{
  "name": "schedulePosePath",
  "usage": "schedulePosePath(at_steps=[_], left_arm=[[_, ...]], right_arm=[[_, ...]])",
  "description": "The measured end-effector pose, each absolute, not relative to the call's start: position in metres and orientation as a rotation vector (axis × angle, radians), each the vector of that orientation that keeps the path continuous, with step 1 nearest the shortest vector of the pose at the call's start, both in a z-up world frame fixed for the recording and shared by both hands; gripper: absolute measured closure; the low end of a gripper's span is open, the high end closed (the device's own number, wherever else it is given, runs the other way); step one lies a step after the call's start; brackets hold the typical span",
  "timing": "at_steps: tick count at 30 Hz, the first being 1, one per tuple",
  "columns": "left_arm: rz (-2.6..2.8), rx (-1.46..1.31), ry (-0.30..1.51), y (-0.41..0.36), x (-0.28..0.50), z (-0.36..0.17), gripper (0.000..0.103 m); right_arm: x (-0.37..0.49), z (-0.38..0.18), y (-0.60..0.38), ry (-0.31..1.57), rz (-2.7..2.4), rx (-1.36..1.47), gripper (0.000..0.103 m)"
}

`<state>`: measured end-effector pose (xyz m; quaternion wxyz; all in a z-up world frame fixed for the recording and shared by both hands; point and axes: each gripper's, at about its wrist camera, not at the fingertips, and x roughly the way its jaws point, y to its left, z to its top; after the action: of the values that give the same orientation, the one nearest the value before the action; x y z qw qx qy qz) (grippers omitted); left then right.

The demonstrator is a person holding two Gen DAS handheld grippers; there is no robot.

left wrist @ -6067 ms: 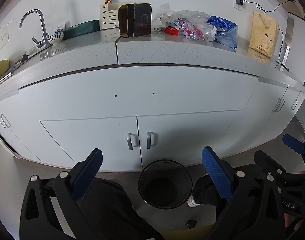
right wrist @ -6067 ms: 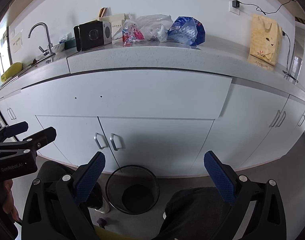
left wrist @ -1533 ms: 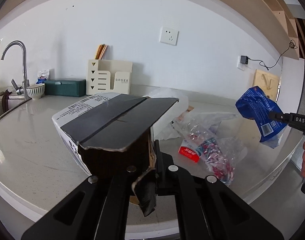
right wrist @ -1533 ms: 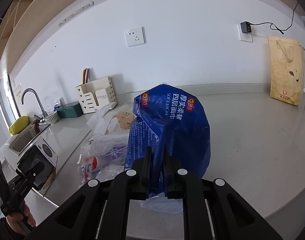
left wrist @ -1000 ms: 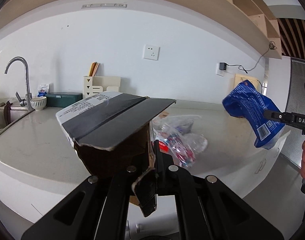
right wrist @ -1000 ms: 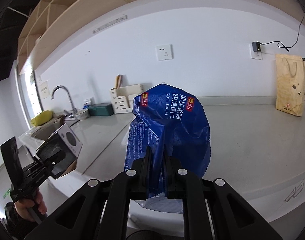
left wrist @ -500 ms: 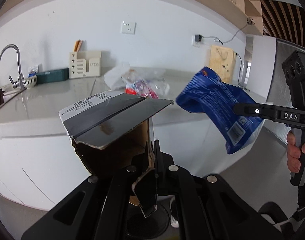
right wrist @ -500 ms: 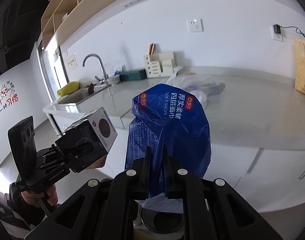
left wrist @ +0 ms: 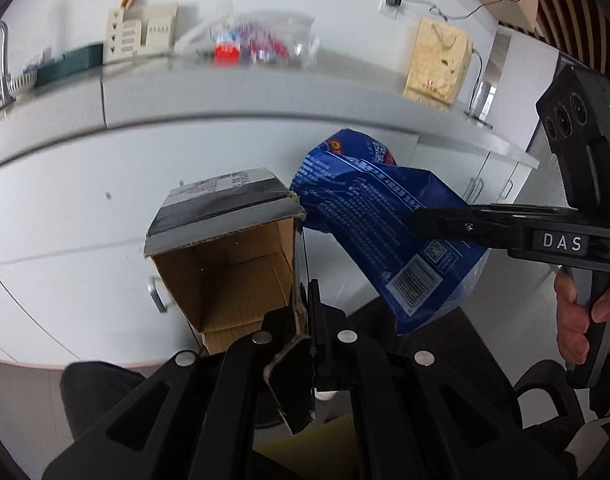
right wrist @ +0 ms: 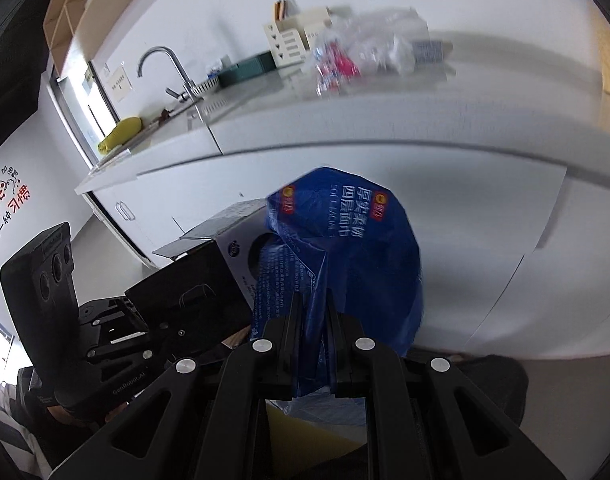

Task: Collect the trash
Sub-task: 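Carry the box and blue bag down over the wastebasket with both tools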

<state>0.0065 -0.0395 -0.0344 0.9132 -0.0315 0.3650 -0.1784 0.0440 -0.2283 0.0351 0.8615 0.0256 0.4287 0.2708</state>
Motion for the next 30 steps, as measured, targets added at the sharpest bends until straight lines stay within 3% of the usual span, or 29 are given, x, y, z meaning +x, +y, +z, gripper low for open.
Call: schedulePosePath(at_steps=[24, 30], left_arm=[[-0.321, -0.175, 1.427, -0.048, 0.139, -0.273, 0.098], [-0.286, -0.248, 1.544, -0.042, 0.163, -0.315, 0.098]], right_arm=[[0.158, -0.223, -0.194, 1.495, 0.410, 0.117, 0.089], [0.175, -0.263, -0.191, 1.597, 0.366, 0.135, 0.089]])
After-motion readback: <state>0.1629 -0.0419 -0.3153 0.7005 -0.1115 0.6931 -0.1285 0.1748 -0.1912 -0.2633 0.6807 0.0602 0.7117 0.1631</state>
